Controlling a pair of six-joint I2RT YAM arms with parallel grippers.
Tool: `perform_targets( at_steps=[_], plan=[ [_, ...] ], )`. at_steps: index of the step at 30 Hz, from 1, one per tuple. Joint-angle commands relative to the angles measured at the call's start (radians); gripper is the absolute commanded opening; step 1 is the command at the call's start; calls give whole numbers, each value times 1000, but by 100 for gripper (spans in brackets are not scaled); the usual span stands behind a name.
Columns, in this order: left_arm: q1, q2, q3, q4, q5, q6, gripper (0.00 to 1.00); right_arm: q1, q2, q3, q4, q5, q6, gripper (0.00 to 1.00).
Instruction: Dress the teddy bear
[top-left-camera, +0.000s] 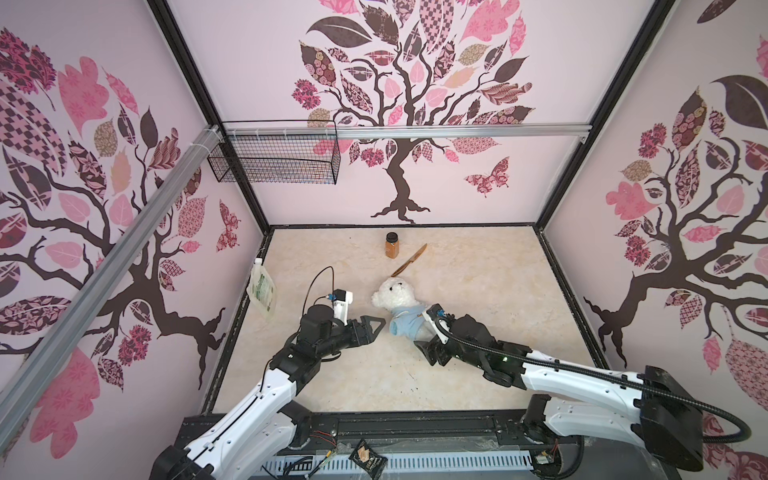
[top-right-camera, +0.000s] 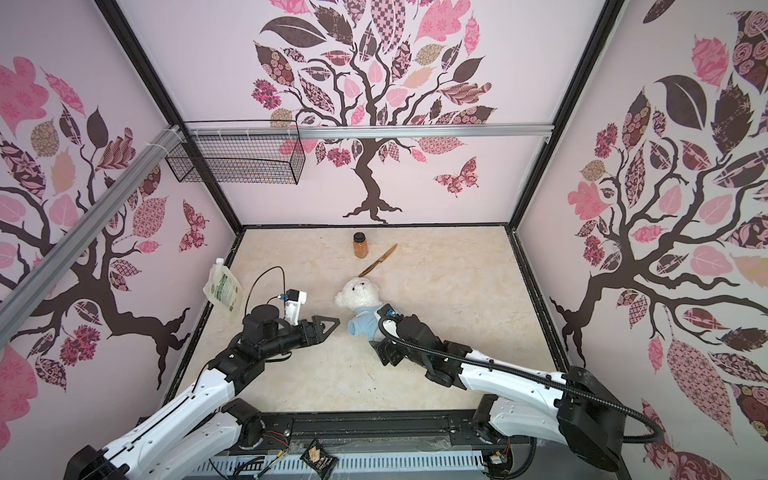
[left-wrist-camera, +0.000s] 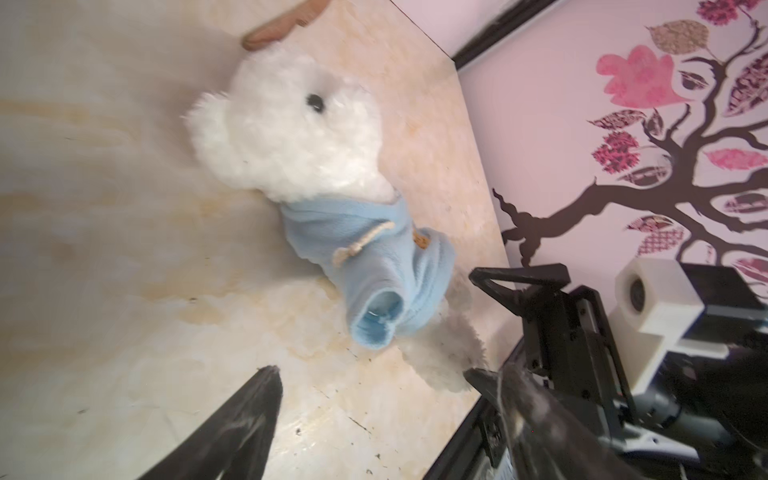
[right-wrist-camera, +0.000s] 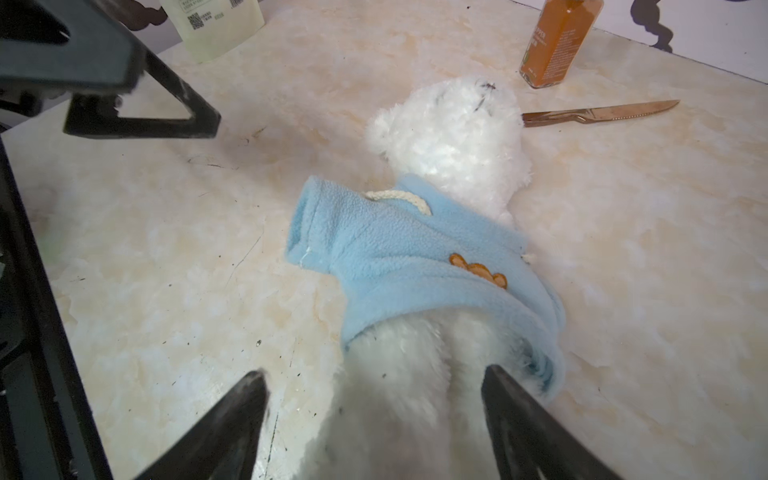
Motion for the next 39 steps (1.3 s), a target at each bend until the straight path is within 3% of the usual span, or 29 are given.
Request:
perform_targets(
  at_steps=[1,6,12,15,19,22,26,29,35,39],
  plan=[
    [8,10,53,-111,-78,53,85,37,70,22,13,115,29,89],
    [8,86,87,-100,-32,53,85,41,189,63,52,152,65,94],
    [9,105,84,-78,-27,51,85,43,349,126,50,263,41,90],
    [10,104,82,-78,-38,55,85,43,402,114,131,294,-3,84],
    [10,96,95,-105,-63,75,85,36,432,92,220,311,-73,59],
    [10,89,129,-162,-111,115,83,-6,390,51,279,217,-92,42],
    [8,72,198,-236,-137,258,76,-84,265,-36,345,-14,-99,28],
    [-15,45,238,-254,-129,380,70,-106,176,-79,352,-118,-108,11],
    [-198,-20,274,-257,-119,810,59,-115,107,-76,301,-239,-81,12],
    [-238,-19,270,-272,-32,1015,52,-117,109,-58,298,-319,-41,12]
  ],
)
